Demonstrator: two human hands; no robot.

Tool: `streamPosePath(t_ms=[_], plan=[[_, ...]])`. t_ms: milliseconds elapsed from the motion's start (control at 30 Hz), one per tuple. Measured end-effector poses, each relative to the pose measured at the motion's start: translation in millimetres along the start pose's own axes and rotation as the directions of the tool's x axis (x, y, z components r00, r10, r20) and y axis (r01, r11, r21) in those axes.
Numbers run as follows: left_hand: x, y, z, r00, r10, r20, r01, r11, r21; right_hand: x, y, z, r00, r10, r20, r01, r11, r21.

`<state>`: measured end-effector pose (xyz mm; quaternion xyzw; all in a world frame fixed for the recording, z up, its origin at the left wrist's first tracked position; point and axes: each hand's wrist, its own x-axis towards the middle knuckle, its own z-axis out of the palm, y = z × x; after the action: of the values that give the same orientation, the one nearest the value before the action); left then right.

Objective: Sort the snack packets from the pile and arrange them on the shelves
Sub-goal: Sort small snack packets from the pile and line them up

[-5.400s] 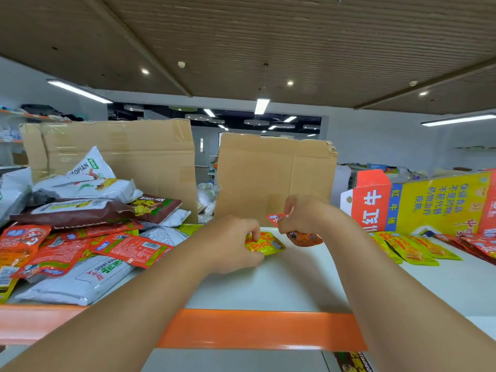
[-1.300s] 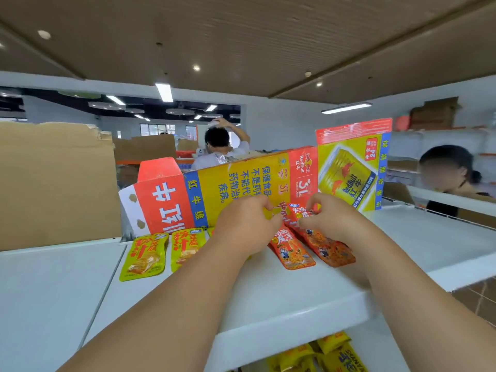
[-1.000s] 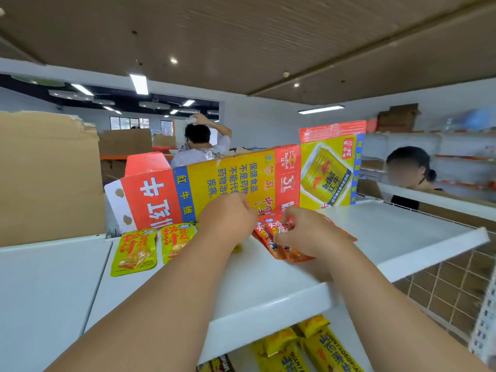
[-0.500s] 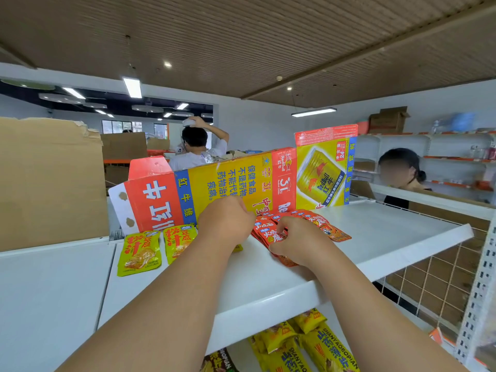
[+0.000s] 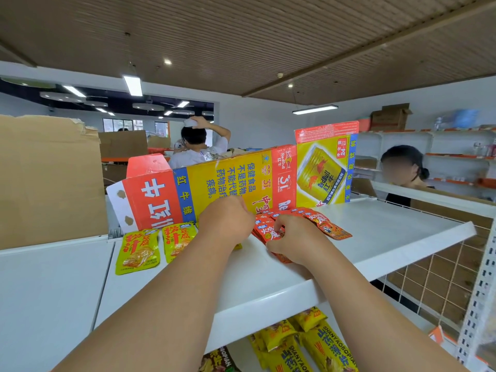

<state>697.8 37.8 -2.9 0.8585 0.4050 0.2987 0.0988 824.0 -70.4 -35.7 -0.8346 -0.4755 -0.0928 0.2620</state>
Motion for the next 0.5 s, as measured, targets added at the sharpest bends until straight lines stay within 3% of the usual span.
streamPosePath(t_ms=[233,500], plan=[[3.4,-1.9,4.8,0.999,0.021,0.03,-0.02,1.0,-0.007,-2.3,1.9,2.2,0.999,-0.018,-0.027,0.019,0.999,0.027],[6.4,-6.9,10.0,0.999,0.029,0.028,-0.029,0.999,0.022,-8.5,4.0,5.2,0.972,-0.082,-0.221,0.089,0.996,0.019]])
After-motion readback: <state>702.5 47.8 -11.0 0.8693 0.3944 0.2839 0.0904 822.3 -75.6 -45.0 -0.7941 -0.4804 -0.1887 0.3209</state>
